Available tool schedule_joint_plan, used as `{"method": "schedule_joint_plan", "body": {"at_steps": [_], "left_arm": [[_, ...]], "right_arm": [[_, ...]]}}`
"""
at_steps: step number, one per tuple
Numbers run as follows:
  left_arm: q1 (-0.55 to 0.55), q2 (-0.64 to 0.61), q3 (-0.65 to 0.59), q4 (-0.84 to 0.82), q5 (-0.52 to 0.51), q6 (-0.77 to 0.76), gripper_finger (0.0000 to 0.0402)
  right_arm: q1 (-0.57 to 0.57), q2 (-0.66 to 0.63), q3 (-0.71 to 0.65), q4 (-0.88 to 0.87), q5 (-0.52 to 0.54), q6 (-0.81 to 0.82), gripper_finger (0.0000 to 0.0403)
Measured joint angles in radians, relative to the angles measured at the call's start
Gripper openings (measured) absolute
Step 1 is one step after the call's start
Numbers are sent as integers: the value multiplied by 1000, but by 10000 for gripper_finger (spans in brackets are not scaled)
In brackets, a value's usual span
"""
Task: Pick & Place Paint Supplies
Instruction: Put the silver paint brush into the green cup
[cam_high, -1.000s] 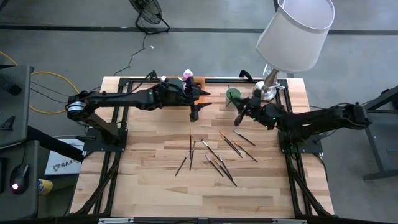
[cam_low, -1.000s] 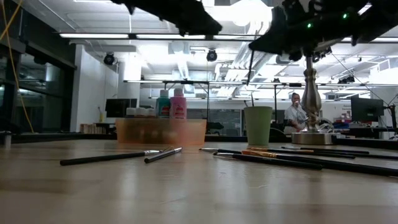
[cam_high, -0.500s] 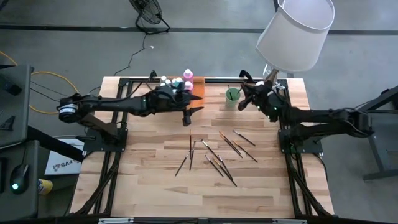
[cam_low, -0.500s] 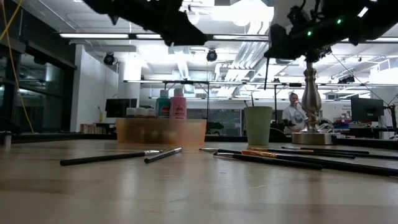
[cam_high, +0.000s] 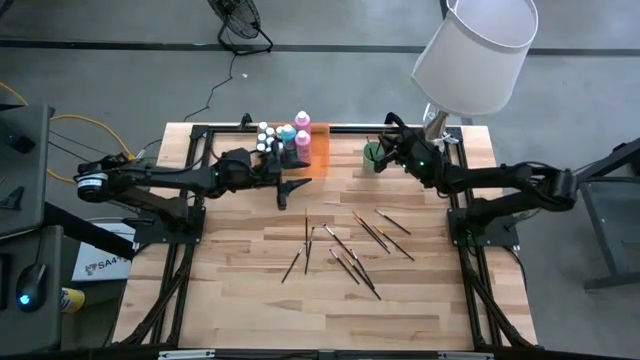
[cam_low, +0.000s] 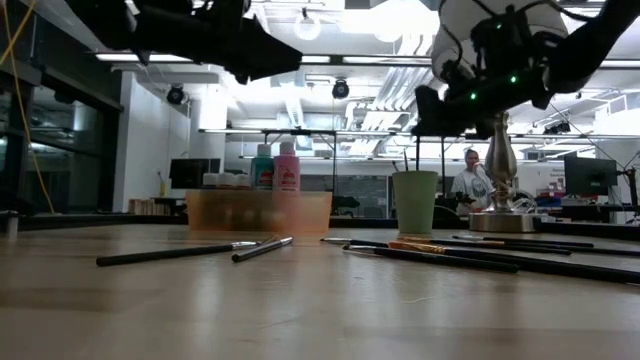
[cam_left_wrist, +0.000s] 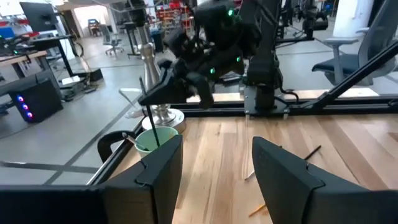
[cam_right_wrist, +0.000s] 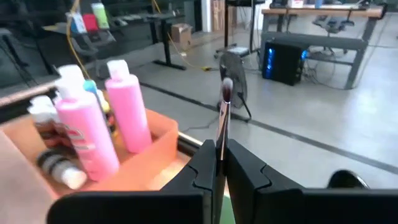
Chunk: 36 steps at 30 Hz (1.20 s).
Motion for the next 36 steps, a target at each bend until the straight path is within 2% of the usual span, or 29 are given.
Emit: {"method": "schedule_joint_plan", "body": {"at_steps": [7,17,29,36], "left_arm": [[0,-33,-32,15,1,-11,187],[0,-34,-33,-1,2,-26,187],[0,-34,-33,-8,2,-37,187],[0,-33,-33,-9,1,-45,187]], "right_arm": [[-21,44,0,-1,0,7,35],[-20,44,0,-3,0,7,124],[-19,39,0,-7,-71,29,227],[-19,-60,0,-113,-74,37,239]]}}
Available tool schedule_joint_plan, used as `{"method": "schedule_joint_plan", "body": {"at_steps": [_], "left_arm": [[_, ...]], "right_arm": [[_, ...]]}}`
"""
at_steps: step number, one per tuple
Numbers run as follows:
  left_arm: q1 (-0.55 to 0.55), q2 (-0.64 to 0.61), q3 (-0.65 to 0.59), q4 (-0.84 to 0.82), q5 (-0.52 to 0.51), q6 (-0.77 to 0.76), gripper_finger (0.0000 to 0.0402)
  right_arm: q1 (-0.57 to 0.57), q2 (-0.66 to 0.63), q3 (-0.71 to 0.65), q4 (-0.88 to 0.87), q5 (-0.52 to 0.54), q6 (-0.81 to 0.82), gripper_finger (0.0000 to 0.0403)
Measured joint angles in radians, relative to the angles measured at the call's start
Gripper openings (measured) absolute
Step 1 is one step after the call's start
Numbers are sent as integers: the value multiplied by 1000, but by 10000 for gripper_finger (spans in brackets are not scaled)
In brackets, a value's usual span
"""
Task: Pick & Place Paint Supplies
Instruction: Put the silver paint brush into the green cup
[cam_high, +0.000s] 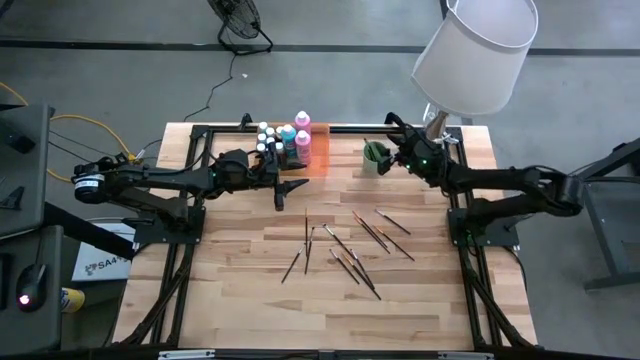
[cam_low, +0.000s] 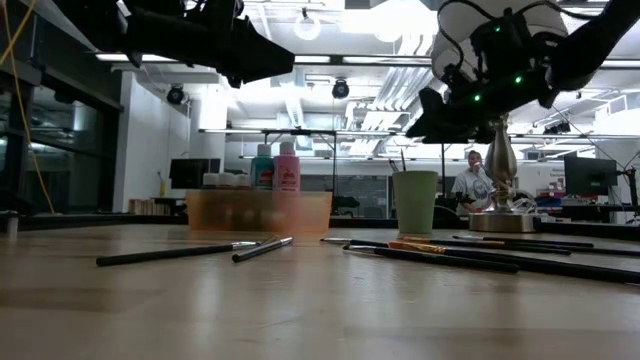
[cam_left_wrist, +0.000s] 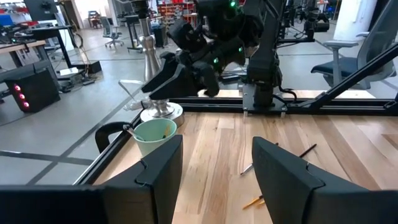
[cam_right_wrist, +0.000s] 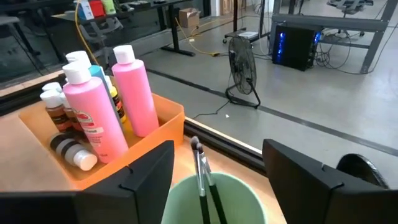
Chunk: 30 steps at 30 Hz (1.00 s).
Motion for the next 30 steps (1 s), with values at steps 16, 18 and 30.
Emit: {"method": "schedule_joint_plan", "body": {"at_steps": [16,18,30], "left_arm": [[0,0,0,-44,-25,-92,187],[0,0,0,-65,-56,-145,187],[-40,2,16,-285,-90,-405,187]], "right_arm": [[38,-388,0,-477,-664,-62,237],[53,-438,-2,-533,-679,-77,237],[72,-756,-76,-673,-667,-63,237]]}}
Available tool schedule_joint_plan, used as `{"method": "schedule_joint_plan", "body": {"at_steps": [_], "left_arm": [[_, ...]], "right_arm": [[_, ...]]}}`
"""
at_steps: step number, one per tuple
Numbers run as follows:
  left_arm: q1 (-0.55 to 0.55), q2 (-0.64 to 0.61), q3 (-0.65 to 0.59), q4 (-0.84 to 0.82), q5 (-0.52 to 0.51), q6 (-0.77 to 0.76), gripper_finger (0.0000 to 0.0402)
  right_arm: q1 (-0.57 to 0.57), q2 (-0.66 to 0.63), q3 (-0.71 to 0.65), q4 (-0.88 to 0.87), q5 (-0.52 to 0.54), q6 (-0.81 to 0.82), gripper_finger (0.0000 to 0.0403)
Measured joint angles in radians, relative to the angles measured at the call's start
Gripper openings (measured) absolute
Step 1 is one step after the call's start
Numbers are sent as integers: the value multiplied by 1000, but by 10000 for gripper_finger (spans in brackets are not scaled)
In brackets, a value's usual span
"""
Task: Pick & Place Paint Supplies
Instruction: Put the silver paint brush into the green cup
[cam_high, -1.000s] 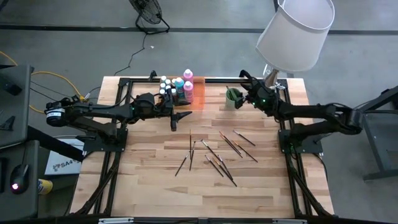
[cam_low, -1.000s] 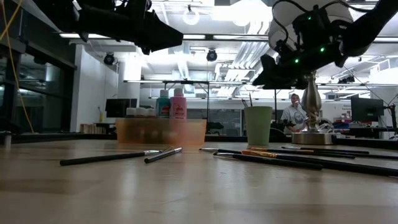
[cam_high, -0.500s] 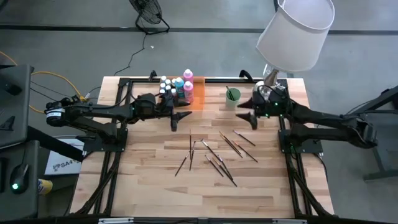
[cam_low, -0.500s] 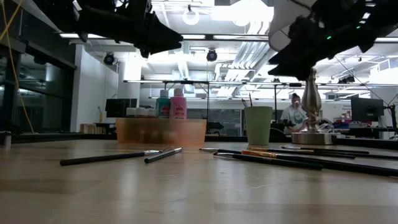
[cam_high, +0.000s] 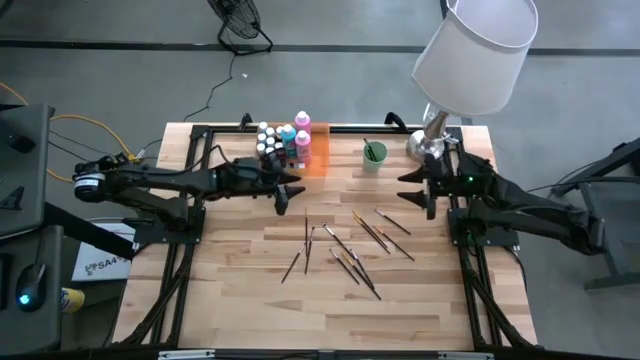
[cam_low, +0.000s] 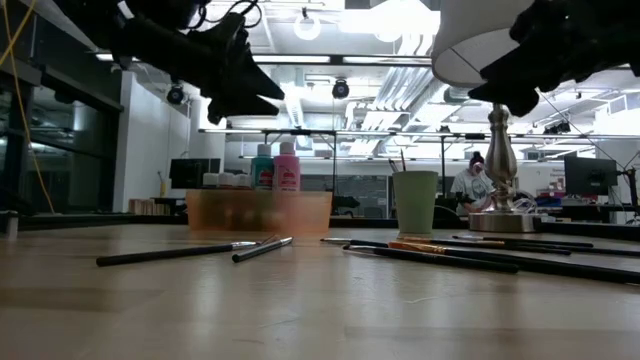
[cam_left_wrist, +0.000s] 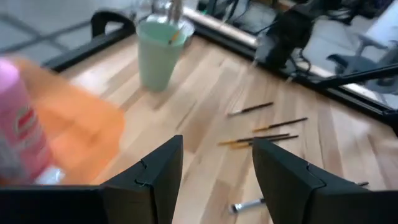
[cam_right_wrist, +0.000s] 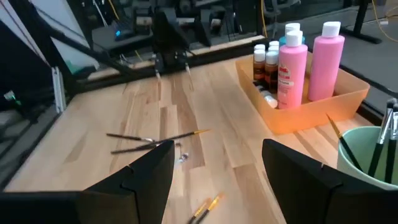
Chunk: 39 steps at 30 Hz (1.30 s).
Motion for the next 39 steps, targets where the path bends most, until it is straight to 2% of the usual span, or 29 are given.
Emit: {"method": "schedule_joint_plan", "body": {"at_steps": [5,8,13,29,35,39], "left_arm": [[-50,22,115,-273,-153,-163,186],[-73,59,190,-414,-186,-287,186],[-114,144,275,-579,-176,-416,186],[-311,436,451,-871,-87,-876,186],[-351,565,554,-876,-6,-916,186],[-361,620,630,-908,10,-920,186]], "right_arm": [[0,-47,0,7,-11,149,237],[0,-53,0,6,-13,252,237],[0,-48,0,4,-7,261,237],[0,-48,0,6,-7,261,237],[0,-48,0,7,-7,261,237],[0,-48,0,7,-7,261,237]]}}
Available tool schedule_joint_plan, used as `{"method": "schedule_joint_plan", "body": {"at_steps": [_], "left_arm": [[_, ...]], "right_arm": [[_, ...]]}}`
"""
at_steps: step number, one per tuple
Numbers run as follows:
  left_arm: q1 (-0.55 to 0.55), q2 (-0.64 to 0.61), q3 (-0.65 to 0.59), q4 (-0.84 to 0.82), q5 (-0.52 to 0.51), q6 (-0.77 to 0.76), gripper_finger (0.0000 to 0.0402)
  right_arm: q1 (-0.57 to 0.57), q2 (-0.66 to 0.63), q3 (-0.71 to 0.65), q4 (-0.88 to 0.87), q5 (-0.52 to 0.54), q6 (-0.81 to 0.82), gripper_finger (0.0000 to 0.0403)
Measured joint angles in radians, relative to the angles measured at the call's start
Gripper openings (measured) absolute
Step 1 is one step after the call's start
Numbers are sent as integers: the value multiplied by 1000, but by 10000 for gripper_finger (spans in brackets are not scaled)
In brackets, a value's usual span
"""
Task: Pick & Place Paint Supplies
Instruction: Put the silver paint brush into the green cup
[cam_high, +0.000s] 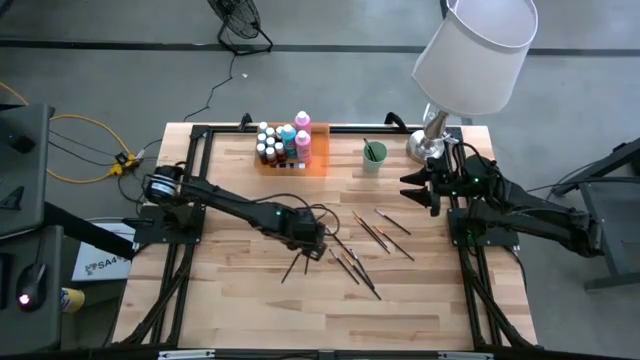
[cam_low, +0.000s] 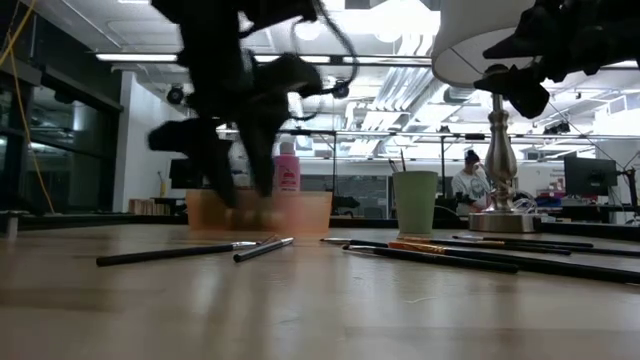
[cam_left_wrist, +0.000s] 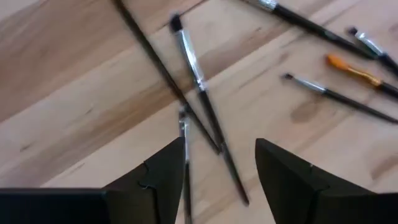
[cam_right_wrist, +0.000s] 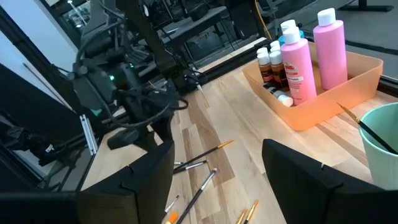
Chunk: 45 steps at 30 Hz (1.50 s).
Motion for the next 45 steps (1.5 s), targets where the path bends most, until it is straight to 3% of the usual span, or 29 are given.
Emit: {"method": "schedule_joint_plan", "body": {"at_steps": [7,31,37,45], "left_arm": [[2,98,111,-192,5,-10,186],[2,182,126,-206,9,-36,186],[2,191,127,-191,-13,60,186],[16,194,134,-189,-13,70,186]], "right_arm": [[0,-1,0,4,7,0,237],[0,0,0,1,26,0,237],[0,0,0,1,26,0,237],[0,0,0,1,26,0,237]]}}
